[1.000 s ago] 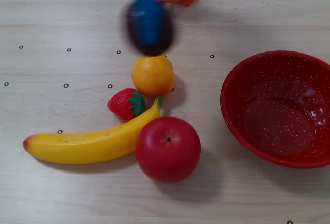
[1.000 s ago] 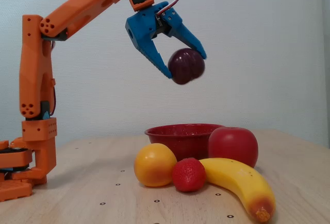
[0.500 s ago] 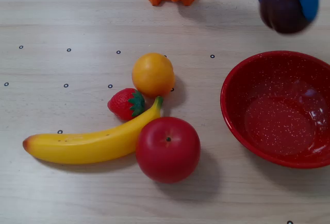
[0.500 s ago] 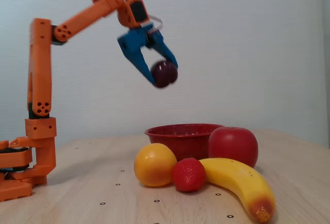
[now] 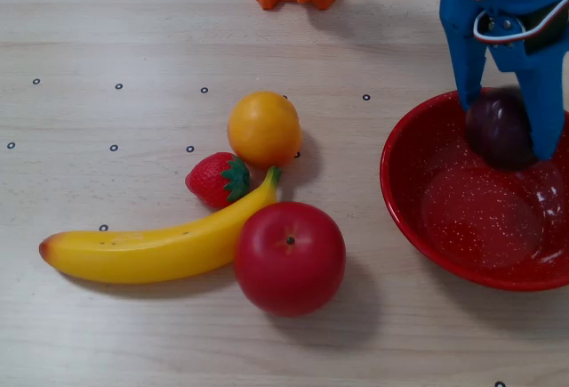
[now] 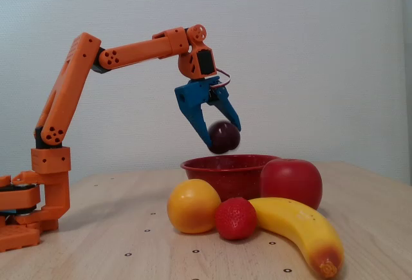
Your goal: Put the plum in the red bowl.
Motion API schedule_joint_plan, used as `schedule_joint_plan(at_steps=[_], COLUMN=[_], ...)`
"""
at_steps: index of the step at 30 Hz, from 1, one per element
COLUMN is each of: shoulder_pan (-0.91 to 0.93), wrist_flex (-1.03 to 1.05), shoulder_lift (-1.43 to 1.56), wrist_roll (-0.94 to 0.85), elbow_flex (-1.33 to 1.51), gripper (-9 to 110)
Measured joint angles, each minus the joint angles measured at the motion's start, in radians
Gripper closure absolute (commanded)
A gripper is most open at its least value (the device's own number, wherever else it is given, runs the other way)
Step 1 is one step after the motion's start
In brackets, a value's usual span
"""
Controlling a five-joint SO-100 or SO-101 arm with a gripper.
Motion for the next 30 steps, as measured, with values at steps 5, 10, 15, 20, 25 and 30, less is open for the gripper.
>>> schedule_joint_plan(at_steps=[5, 10, 15, 20, 25, 30], shoulder_pan=[0.0, 0.0, -0.032, -0.169, -0.253, -0.385], wrist_flex=[-0.023, -0.074, -0.104, -0.138, -0.132, -0.089], shoulder_lift=[-0.002, -0.002, 0.083, 0.319, 0.465, 0.607], wrist_roll=[0.0, 0.0, 0.0, 0.0, -0.063, -0.1], elbow_flex=[0.0, 0.0, 0.04, 0.152, 0.21, 0.321], gripper=[56, 69, 87, 101, 101, 101])
